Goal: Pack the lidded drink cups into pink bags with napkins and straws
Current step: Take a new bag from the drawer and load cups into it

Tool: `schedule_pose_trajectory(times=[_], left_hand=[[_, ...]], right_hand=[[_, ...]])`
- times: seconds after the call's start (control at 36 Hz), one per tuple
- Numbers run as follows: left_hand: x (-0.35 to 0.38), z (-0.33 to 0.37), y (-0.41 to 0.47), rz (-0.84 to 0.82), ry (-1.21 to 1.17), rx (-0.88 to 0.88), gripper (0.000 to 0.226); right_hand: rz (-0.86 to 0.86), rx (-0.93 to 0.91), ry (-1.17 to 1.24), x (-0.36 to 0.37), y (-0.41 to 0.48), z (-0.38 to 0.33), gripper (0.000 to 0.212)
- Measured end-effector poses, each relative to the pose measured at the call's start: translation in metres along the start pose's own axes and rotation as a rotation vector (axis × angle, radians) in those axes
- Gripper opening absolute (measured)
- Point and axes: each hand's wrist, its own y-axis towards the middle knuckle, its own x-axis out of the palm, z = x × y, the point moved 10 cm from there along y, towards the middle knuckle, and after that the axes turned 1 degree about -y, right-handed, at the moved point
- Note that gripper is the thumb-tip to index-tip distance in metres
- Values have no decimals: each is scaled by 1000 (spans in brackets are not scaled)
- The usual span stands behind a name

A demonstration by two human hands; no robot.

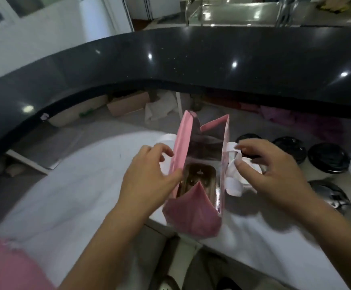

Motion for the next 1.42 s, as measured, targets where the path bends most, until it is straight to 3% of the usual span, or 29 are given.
schedule_pose_trajectory(times=[0.08, 0.19, 0.28, 0.39, 0.47, 0.53, 0.61, 0.83, 0.97, 1.11, 1.28, 1.42], left_hand=[[2, 27, 18, 25, 302, 67, 52], [26, 50, 36, -24, 634, 146, 65], [37, 62, 41, -25, 801, 186, 65], [38, 70, 45, -5, 850, 192, 55], [32, 70, 48, -24, 839, 180, 43], [24, 68, 53, -32, 806, 145, 34], [9, 54, 61, -74, 673, 33, 30], [-21, 9, 68, -223, -117, -241, 40], [-22, -31, 69, -261, -440, -313, 30], [-12, -60, 64, -247, -767, -393, 34], [-10, -61, 70, -219, -717, -273, 40], [4, -28, 69, -476, -685, -102, 44]], right_hand=[[-270, -246, -195, 13, 13, -16, 49], [-477, -507, -470, 29, 23, -26, 43], [-492, -678, -558, 35, 28, -32, 32], [-481, -844, -520, 36, 30, -39, 12], [-517, -862, -459, 35, 31, -36, 18], [-533, -865, -416, 32, 32, -35, 23], [-524, -872, -385, 29, 33, -29, 8], [-466, -837, -319, 14, 33, -12, 17], [-388, -781, -292, 5, 32, 9, 12], [-324, -698, -256, -2, 31, 30, 26], [-300, -596, -220, -1, 28, 30, 32], [-296, -455, -226, 5, 28, 20, 23]])
